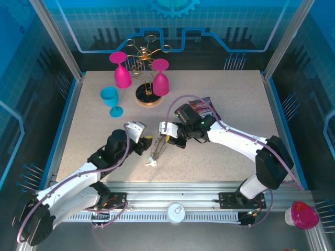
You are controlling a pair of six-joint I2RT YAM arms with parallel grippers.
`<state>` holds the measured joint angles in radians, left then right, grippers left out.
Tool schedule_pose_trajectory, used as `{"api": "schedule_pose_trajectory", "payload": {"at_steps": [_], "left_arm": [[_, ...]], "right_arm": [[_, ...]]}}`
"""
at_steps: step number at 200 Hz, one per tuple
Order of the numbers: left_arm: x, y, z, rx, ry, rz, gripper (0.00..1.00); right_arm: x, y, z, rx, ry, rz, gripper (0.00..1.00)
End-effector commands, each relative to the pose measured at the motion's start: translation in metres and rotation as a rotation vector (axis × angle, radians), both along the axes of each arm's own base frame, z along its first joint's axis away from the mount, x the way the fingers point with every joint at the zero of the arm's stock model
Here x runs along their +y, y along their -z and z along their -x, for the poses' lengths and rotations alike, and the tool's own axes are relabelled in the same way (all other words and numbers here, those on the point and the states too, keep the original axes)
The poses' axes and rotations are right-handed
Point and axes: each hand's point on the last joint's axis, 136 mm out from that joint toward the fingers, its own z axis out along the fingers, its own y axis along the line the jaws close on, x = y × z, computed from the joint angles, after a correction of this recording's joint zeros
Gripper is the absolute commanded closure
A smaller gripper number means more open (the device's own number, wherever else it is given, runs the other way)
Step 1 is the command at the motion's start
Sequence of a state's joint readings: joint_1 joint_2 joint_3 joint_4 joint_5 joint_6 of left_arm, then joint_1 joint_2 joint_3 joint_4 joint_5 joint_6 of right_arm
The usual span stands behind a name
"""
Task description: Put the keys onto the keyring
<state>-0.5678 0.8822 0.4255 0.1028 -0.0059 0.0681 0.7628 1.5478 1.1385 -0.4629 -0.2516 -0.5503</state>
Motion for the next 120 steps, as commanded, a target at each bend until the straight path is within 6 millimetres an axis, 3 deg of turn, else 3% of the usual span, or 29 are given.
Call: {"api": "schedule_pose_trajectory", "payload": {"at_steps": [1,34,120], "left_arm": [[-0.039,-0.025,0.019,-0.162,0.337,-0.033,0.63],[-0.052,-0.033,0.034,-0.261,0.483,-0.032,0.62],[-0.07,-0.036,0.023,-0.333,0.554,-0.034,0.71]], "right_arm": [[-0.002,-0.018,0.006,-0.03,-0.036,-0.043,1.0],[-0.006,-0.026,0.013,-0.035,-0.061,-0.055,1.0],[-0.002,-0.041,0.032,-0.06,-0.163,-0.071,1.0]]}}
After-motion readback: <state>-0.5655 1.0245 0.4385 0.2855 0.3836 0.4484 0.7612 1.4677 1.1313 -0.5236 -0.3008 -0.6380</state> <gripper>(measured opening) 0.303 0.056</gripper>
